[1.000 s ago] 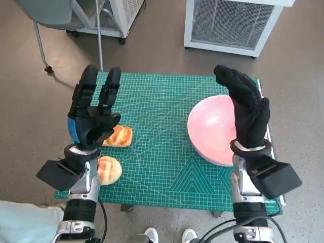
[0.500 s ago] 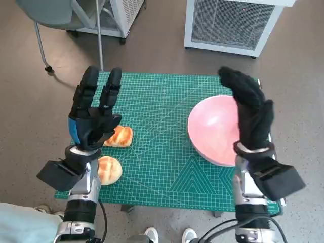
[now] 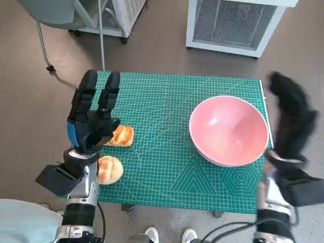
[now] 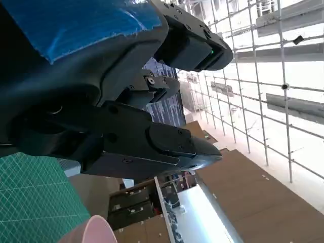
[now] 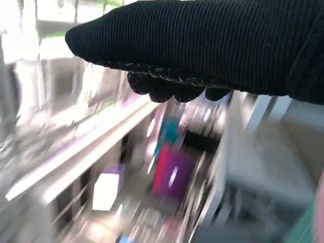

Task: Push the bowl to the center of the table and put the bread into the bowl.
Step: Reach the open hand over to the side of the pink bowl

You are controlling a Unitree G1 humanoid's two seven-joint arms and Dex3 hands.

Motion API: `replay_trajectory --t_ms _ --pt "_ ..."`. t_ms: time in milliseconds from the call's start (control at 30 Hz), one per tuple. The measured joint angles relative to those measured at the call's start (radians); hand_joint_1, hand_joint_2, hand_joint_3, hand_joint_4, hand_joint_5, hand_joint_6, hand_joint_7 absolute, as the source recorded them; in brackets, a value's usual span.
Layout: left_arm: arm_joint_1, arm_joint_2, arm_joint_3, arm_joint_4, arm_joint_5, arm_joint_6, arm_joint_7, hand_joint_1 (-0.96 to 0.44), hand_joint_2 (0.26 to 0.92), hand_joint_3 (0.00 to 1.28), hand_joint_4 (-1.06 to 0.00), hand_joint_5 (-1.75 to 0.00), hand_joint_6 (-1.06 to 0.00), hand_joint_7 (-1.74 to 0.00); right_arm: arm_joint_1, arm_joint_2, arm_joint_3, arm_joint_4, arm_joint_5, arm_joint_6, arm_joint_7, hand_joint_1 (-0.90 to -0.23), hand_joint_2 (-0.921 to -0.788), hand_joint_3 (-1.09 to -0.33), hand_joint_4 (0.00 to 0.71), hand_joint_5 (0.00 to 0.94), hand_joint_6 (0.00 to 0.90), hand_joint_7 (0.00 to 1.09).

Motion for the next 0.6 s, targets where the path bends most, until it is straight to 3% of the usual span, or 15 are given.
replay_trajectory --t_ms 333,467,600 --pt "-0.002 0.002 0.005 0.034 0.0 -0.008 0.0 -0.14 0.921 0.09 -0.34 0.0 -0.5 0.0 0.017 -0.044 -0.051 0.176 -0.043 -0.029 -0.113 -0.458 -0.921 -0.858 0.289 0.002 -0.001 0.59" --pt "-0.003 0.002 0.006 0.04 0.0 -0.008 0.001 -0.15 0.921 0.09 -0.34 0.0 -0.5 0.0 0.007 -0.044 -0.049 0.274 -0.033 -0.022 -0.115 -0.443 -0.921 -0.871 0.28 0.0 -0.001 0.58" --pt "-0.005 0.003 0.007 0.043 0.0 -0.009 0.0 -0.15 0.921 0.09 -0.33 0.0 -0.5 0.0 -0.029 -0.037 -0.047 0.388 0.01 0.005 -0.077 -0.421 -0.921 -0.874 0.263 0.001 0.0 0.56"
